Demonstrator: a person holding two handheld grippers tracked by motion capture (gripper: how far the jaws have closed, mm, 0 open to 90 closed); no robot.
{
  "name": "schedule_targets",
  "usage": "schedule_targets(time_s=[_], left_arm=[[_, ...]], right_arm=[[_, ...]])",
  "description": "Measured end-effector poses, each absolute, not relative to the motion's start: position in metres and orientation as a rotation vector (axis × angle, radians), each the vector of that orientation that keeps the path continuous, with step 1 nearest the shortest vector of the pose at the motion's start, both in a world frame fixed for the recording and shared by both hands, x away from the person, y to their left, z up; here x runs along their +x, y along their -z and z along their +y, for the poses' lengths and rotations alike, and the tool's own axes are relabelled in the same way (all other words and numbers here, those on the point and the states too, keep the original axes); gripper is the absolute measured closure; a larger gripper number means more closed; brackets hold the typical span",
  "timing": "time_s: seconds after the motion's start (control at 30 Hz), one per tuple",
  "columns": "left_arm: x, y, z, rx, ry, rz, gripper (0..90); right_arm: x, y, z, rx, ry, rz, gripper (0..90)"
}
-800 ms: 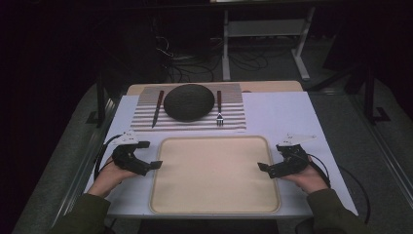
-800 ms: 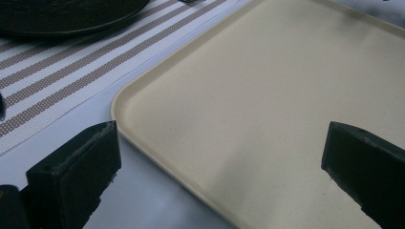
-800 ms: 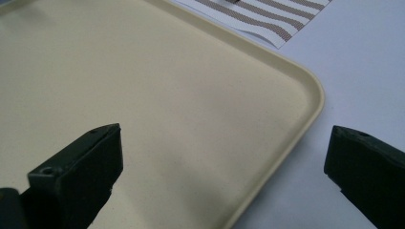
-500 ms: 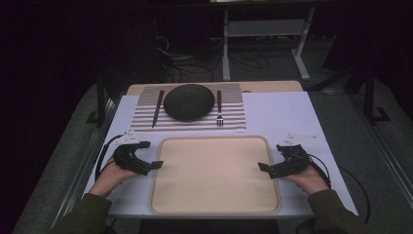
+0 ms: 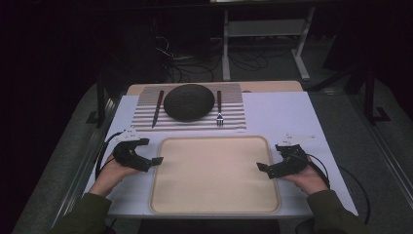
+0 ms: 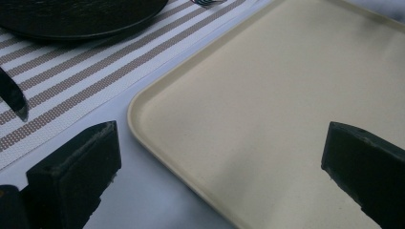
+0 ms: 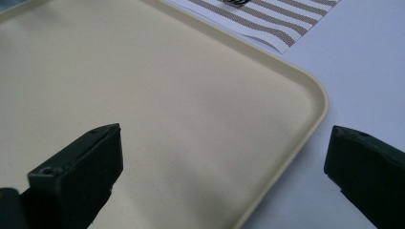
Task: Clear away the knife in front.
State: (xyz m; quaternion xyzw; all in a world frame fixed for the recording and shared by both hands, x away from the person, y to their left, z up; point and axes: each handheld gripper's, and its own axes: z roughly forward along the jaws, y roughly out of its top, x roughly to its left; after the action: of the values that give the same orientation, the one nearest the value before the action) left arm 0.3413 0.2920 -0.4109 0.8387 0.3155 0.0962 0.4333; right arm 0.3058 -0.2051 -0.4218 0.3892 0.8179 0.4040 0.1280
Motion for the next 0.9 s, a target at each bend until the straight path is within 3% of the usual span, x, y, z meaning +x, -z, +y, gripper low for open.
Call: schedule_targets(time_s=[0.9], left_arm=[[0.359,0.405,0.294,2.043,-0.270,0.836,0.0]], right_arm=[[0.308,0.422,-0.206,1.143,-1.196,2.377,0.0]])
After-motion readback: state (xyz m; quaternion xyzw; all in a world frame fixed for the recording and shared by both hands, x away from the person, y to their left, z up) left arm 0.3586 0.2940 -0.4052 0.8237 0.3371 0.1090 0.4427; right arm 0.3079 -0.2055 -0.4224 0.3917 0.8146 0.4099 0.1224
